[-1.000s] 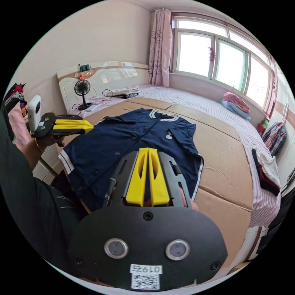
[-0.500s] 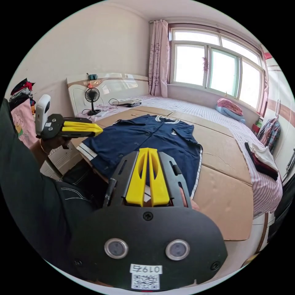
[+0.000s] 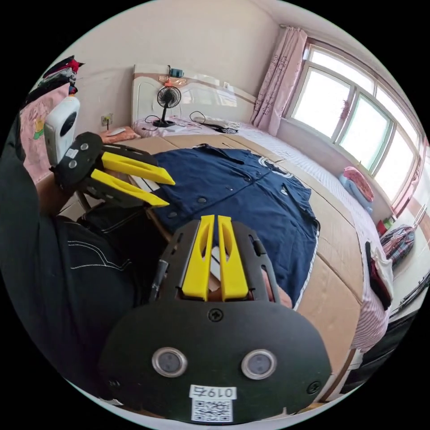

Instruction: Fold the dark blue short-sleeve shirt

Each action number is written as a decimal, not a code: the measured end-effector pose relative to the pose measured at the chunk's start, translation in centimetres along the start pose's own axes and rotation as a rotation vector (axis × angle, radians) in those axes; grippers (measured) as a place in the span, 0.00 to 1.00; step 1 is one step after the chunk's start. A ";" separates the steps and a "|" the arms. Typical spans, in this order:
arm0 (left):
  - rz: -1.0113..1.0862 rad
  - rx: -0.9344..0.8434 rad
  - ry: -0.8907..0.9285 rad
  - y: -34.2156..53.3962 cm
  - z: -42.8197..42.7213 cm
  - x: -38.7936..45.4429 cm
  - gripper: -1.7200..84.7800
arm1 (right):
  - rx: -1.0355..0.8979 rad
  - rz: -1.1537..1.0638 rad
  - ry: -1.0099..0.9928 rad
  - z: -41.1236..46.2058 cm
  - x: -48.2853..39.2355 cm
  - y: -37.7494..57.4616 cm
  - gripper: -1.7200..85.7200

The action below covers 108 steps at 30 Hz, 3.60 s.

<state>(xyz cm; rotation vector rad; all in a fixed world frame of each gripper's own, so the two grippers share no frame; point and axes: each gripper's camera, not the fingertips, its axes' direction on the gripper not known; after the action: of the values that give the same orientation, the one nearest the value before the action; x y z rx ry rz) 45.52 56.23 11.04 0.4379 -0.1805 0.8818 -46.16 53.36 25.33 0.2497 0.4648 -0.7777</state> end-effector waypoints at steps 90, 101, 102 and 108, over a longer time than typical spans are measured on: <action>-0.581 -0.193 -0.006 8.6 -8.0 -33.4 0.03 | -0.263 0.289 -0.011 5.0 23.4 -2.4 0.07; -0.731 -0.237 0.175 10.5 -4.8 -39.1 0.03 | -0.292 0.473 -0.347 8.0 35.8 0.1 0.09; -0.729 -0.238 0.184 10.5 -4.6 -39.4 0.03 | -0.292 0.484 -0.349 8.1 36.6 0.2 0.09; -0.719 -0.235 0.185 10.2 -3.9 -40.4 0.03 | -0.309 0.471 -0.392 9.0 40.1 -0.2 0.08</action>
<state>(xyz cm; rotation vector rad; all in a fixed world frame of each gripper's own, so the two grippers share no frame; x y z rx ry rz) 12.14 35.05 -2.78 0.1721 0.0482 0.1859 -18.70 25.20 13.52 -0.0847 0.1377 -0.2732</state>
